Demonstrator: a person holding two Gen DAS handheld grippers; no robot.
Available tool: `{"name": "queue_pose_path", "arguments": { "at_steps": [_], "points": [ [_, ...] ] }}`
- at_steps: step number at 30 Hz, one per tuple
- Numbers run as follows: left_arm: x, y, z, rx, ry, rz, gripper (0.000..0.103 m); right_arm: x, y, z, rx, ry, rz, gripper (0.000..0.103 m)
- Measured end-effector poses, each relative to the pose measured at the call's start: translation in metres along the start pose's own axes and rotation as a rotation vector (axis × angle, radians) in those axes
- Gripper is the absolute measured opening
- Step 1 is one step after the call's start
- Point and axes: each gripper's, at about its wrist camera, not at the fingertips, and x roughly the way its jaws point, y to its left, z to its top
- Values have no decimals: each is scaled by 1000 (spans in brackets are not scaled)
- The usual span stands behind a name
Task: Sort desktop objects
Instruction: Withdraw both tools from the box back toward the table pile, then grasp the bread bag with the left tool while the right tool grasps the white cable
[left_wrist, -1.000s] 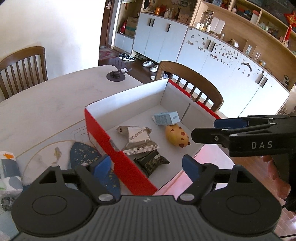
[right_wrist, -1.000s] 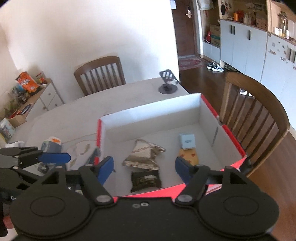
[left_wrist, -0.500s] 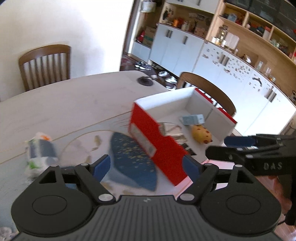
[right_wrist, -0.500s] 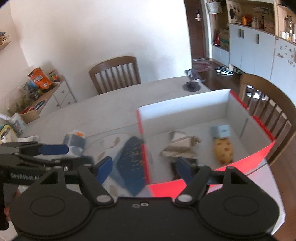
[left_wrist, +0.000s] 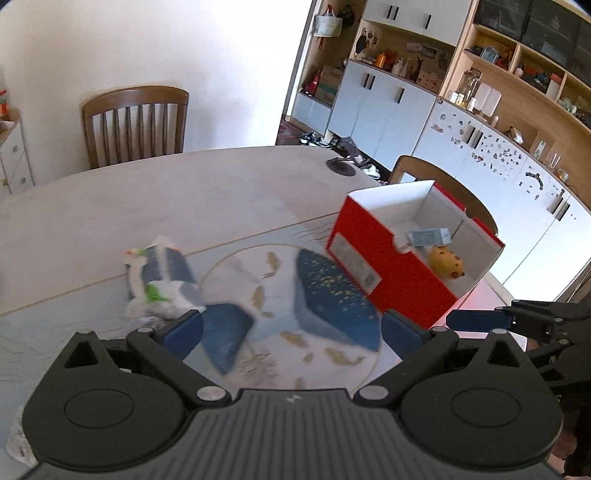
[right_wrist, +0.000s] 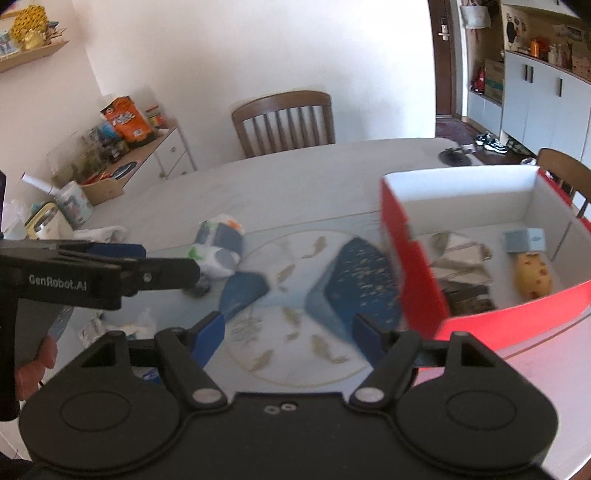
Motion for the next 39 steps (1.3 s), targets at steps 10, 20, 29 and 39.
{"name": "queue_pose_path", "arguments": {
  "at_steps": [10, 20, 29, 39],
  "points": [
    [-21, 55, -27, -23, -29, 45, 103, 27, 53, -17, -46, 18, 24, 76],
    [-23, 95, -58, -40, -4, 68, 103, 50, 91, -34, -95, 57, 38, 76],
    [-18, 110, -86, 64, 10, 46, 103, 73, 98, -43, -102, 86, 29, 76],
    [-9, 122, -111, 143, 24, 32, 102, 89, 105, -47, -102, 108, 24, 74]
  ]
}}
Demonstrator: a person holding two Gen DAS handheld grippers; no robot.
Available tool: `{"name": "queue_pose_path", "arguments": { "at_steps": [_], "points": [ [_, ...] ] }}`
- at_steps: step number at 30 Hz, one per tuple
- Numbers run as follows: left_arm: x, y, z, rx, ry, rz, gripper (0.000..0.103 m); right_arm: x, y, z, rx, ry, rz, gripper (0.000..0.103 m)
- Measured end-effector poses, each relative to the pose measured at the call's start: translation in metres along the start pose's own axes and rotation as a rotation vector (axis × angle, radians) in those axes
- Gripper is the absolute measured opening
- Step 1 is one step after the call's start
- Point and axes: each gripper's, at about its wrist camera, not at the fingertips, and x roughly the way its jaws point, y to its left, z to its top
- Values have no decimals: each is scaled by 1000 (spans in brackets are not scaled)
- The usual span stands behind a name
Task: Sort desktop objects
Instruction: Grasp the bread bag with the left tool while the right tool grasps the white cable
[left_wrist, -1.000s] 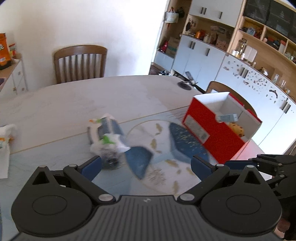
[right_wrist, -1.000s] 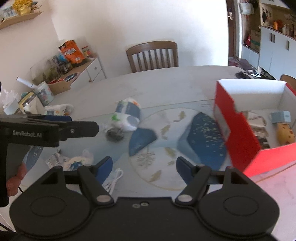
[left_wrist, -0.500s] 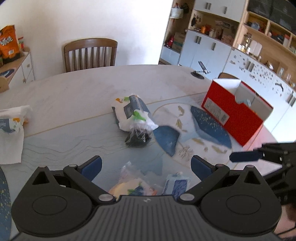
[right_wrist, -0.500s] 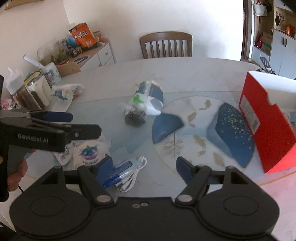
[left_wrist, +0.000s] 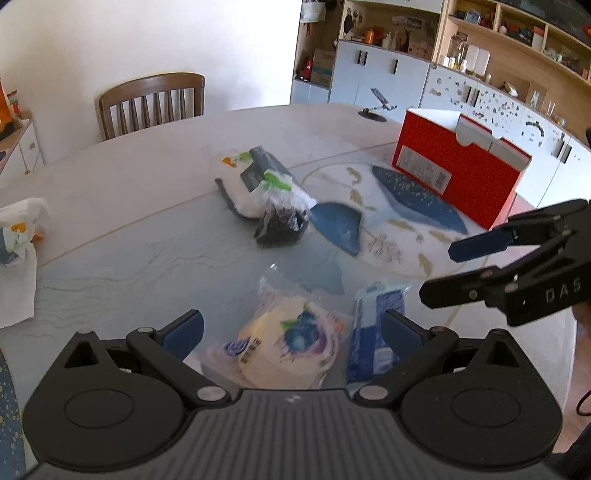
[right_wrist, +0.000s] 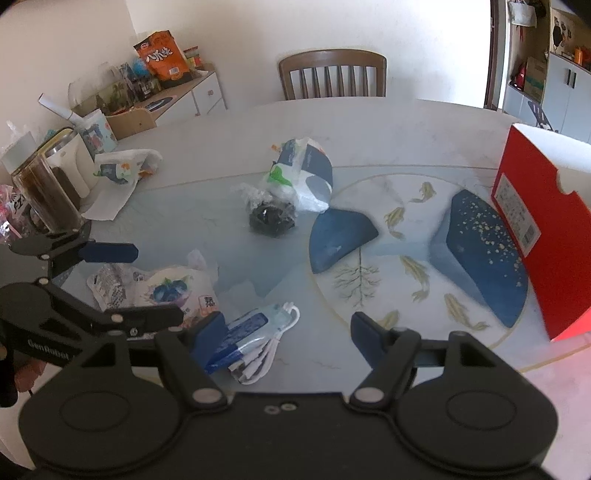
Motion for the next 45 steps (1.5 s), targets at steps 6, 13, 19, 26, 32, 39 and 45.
{"name": "queue_pose_path", "arguments": {
  "at_steps": [6, 13, 19, 26, 32, 39, 45],
  "points": [
    [2, 7, -9, -7, 7, -5, 102, 15, 6, 0, 15, 24, 17, 74],
    [8, 7, -12, 6, 11, -11, 102, 30, 9, 0, 48, 57, 31, 71],
    [17, 3, -13, 13, 36, -20, 96, 40, 11, 1, 57, 87, 45, 56],
    [25, -4, -16, 6, 62, -50, 80, 43, 15, 2, 54, 101, 50, 50],
    [28, -9, -13, -10, 68, -41, 80, 34, 7, 3, 55, 94, 39, 50],
    [29, -5, -13, -37, 72, -39, 80, 23, 2, -8, 16, 118, 30, 50],
    [29, -5, -12, -37, 76, -33, 80, 31, 11, -20, -52, 147, -1, 48]
  ]
}}
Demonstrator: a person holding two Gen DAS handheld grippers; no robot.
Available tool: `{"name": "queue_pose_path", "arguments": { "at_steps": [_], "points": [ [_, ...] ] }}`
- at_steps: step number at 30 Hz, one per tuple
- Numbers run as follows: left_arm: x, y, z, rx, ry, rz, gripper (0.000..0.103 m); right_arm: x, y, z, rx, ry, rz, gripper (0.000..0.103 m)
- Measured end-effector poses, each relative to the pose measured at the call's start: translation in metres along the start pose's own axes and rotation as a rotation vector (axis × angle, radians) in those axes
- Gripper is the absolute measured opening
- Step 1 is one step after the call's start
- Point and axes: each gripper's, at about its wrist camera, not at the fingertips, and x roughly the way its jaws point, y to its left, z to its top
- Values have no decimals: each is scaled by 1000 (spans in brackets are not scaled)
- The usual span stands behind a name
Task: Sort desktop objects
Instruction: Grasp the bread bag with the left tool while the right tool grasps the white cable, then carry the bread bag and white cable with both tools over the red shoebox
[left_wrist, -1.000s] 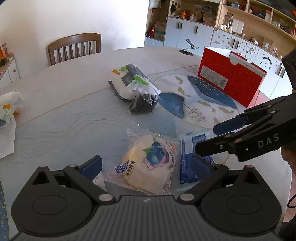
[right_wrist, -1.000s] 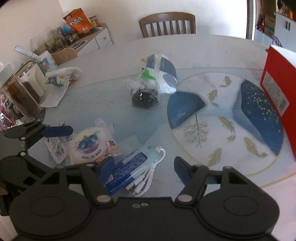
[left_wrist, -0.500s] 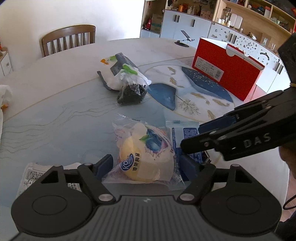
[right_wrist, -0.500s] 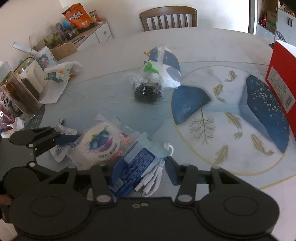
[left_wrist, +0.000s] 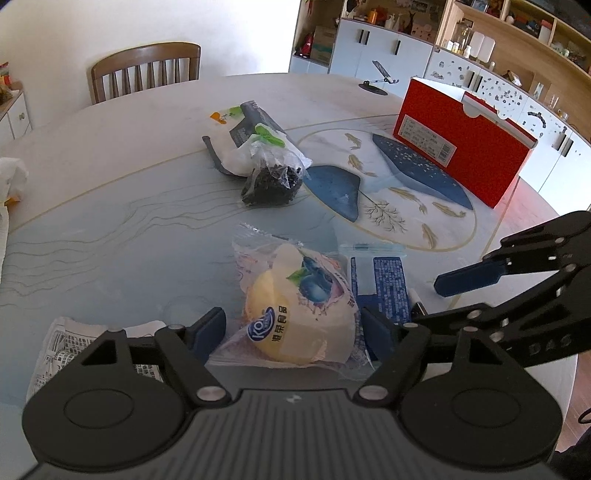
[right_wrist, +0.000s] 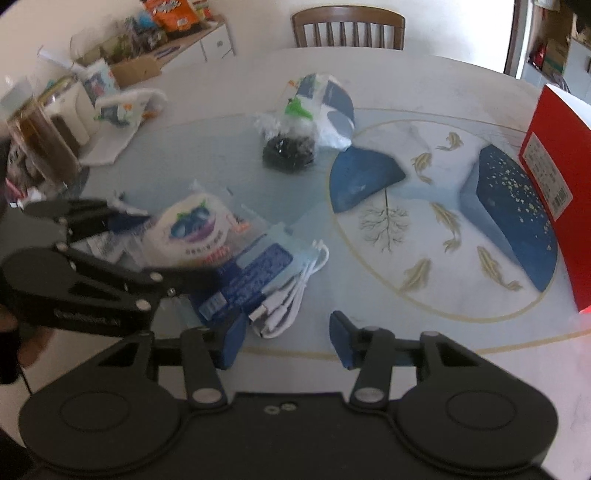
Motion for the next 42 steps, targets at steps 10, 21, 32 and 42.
{"name": "queue_pose_path", "arguments": {
  "at_steps": [10, 21, 32, 42],
  "points": [
    [3, -5, 4, 4, 2, -3, 73, 13, -2, 13, -47, -56, -95, 30],
    [-3, 0, 6, -73, 2, 8, 56, 3, -25, 18, 24, -75, -88, 23],
    [-24, -10, 24, -138, -29, 3, 55, -32, -38, 22, 52, -116, -63, 23],
    [-38, -44, 52, -116, -68, -39, 55, -73, -56, 20, 78, -167, -54, 23]
  ]
}}
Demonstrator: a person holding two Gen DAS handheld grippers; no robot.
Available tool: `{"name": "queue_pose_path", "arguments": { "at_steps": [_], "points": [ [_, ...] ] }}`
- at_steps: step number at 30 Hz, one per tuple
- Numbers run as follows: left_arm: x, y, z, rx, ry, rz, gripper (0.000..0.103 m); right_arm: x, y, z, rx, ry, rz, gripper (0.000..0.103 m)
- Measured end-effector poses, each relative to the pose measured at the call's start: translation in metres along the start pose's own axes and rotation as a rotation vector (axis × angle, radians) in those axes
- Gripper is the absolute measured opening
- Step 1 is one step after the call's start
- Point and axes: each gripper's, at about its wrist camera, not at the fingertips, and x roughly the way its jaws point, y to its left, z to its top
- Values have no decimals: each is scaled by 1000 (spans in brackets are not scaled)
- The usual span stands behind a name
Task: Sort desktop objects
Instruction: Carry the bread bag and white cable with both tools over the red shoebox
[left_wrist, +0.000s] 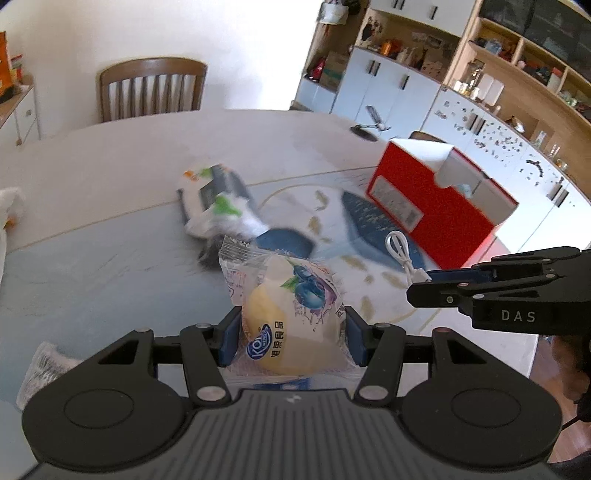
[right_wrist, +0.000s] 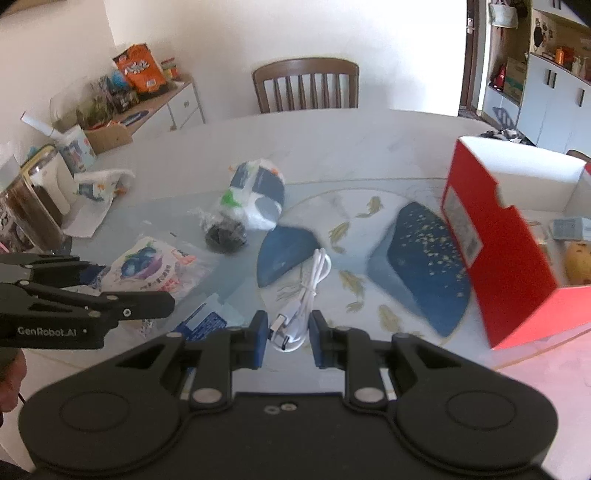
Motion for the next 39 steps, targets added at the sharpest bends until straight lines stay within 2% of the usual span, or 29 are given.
{"name": "queue_pose_path", "arguments": {
  "at_steps": [21, 39],
  "points": [
    [17, -113, 57, 74, -74, -115, 55, -70, -86, 11, 43, -89, 1, 23],
    [67, -201, 98, 126, -82, -138, 55, -92, -182, 23, 56, -123, -3, 23]
  ]
}}
